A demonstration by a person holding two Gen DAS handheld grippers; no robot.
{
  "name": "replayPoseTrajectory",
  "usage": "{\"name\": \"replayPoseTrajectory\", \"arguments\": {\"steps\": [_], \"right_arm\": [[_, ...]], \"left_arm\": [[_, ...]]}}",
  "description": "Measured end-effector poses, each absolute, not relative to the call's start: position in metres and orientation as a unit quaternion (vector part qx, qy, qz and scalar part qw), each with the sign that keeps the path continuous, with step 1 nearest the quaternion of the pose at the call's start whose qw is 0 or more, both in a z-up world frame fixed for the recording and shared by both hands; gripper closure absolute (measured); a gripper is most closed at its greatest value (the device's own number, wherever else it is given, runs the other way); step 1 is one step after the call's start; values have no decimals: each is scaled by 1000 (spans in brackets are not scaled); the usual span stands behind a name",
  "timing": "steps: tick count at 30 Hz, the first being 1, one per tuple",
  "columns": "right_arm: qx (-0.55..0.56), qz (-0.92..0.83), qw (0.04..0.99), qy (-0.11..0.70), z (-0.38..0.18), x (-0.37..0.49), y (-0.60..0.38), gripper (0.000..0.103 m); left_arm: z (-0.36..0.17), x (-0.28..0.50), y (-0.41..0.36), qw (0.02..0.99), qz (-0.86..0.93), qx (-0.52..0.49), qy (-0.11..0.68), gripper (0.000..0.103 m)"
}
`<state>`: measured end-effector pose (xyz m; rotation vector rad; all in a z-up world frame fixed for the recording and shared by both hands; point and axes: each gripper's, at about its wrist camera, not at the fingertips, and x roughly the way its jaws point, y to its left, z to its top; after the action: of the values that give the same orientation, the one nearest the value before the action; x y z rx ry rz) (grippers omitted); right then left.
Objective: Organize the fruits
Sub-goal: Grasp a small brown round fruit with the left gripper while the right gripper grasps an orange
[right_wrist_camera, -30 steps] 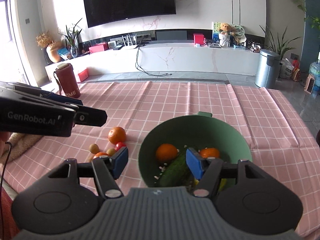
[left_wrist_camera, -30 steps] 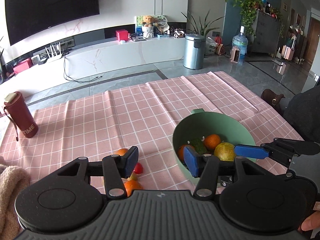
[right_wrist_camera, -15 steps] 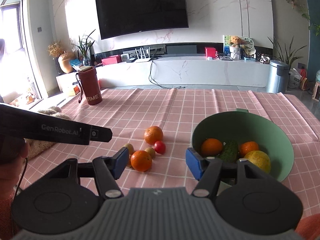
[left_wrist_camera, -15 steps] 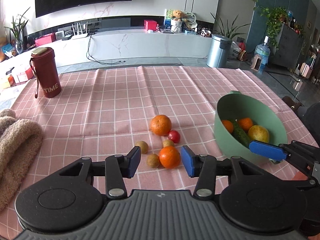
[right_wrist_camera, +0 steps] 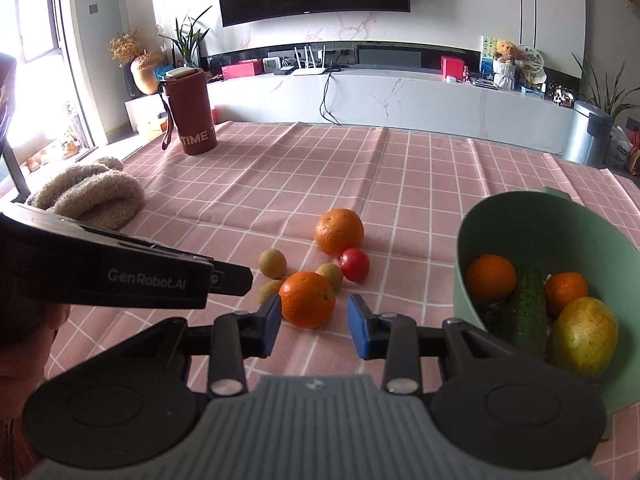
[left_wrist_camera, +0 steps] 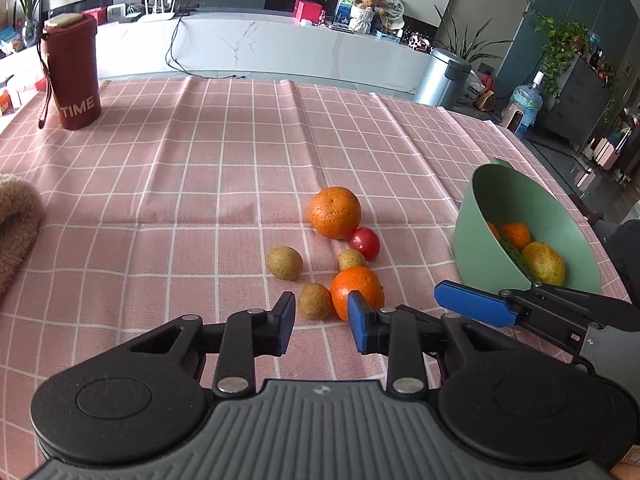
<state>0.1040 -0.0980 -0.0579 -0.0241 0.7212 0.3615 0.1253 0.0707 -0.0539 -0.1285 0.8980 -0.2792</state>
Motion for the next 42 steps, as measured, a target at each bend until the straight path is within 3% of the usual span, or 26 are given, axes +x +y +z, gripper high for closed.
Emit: {"name": "replayPoseTrajectory", "arguments": {"steps": [10,17,22,42], "right_arm": [[-17,182,915,360,-82,127,-86,67],[-1,194,910,367,-92,139,-84,58],[10,207,902,378,-94,140,-84,63],[0,138,907,397,-91,138,-99,63]], "left_arm": [[-79,146,98,867,-105,-139,468,69],[-84,151,92,864,-118,-126,472,69],[-84,151,91,867,-123,-124,466,69],[-90,158,64,877,-140,-59,456,68]]}}
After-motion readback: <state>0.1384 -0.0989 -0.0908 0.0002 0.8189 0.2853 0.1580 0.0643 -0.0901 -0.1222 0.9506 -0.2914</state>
